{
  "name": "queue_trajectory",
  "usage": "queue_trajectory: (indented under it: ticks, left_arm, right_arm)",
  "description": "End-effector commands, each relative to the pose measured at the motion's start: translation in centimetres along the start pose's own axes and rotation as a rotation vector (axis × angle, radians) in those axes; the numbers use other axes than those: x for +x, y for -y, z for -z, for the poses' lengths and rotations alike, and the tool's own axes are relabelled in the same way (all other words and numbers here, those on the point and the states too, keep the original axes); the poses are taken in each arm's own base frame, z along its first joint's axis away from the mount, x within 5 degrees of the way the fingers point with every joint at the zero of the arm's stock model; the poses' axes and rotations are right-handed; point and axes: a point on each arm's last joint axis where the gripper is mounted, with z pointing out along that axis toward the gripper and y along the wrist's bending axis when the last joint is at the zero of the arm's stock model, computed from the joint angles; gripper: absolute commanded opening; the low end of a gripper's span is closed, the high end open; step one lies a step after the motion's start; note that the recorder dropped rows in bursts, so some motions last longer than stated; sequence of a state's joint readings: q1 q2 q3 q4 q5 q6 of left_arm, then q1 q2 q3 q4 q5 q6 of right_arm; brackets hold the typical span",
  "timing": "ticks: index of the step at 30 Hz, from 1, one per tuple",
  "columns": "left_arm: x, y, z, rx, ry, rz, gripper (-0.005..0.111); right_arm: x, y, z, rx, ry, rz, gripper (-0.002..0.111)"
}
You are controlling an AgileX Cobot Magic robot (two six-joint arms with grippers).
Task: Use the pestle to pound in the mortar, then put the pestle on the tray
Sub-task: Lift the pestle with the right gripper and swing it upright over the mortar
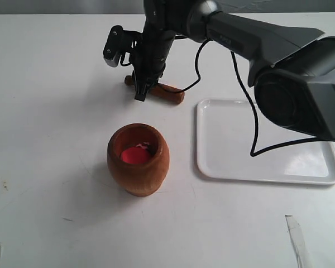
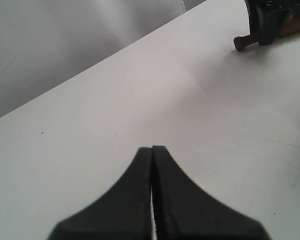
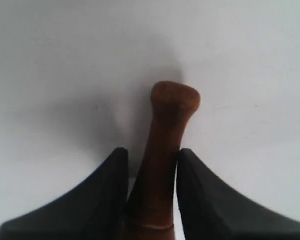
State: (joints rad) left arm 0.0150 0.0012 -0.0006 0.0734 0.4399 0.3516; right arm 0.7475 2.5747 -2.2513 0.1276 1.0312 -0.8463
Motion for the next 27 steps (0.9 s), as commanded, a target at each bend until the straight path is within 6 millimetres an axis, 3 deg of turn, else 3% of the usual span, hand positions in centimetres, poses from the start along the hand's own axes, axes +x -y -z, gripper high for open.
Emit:
queue_trajectory:
  ticks: [1, 4, 6, 13, 17, 21, 25, 27]
  left_arm:
    - [0.0, 0.1, 0.0, 0.008, 0.007, 0.012, 0.0]
    - [0.0, 0.1, 0.0, 0.008, 0.007, 0.012, 0.0]
    - [0.0, 0.1, 0.0, 0.008, 0.007, 0.012, 0.0]
    - [0.0, 0.1, 0.0, 0.008, 0.007, 0.012, 0.0]
    - [0.0, 0.1, 0.0, 0.008, 0.007, 0.012, 0.0]
    - [0.0, 0.1, 0.0, 0.008, 0.007, 0.012, 0.0]
    - [0.0, 0.1, 0.0, 0.008, 0.007, 0.012, 0.0]
    - [0.0, 0.1, 0.0, 0.008, 0.007, 0.012, 0.0]
  right_arm:
    - [0.1, 0.0, -0.4, 0.001, -0.013, 0.059, 0.02]
    - [0.0, 0.1, -0.1, 0.013, -0.003, 0.084, 0.0]
    - [-0.6, 0.5, 1.1, 0.05, 0.039, 0.082, 0.0]
    - [-4.4, 2.2, 10.4, 0.234, 0.411, -0.135, 0.0]
    - [-5.4, 2.0, 14.7, 0.258, 0.537, -0.196, 0.0]
    - [-4.7, 1.9, 16.3, 0.389, 0.423, -0.134, 0.0]
    - [-1.9, 3.2, 17.8, 0.795, 0.11, -0.196, 0.0]
    - [-0.5, 3.8, 18.7, 0.973, 0.039, -0.282, 0.0]
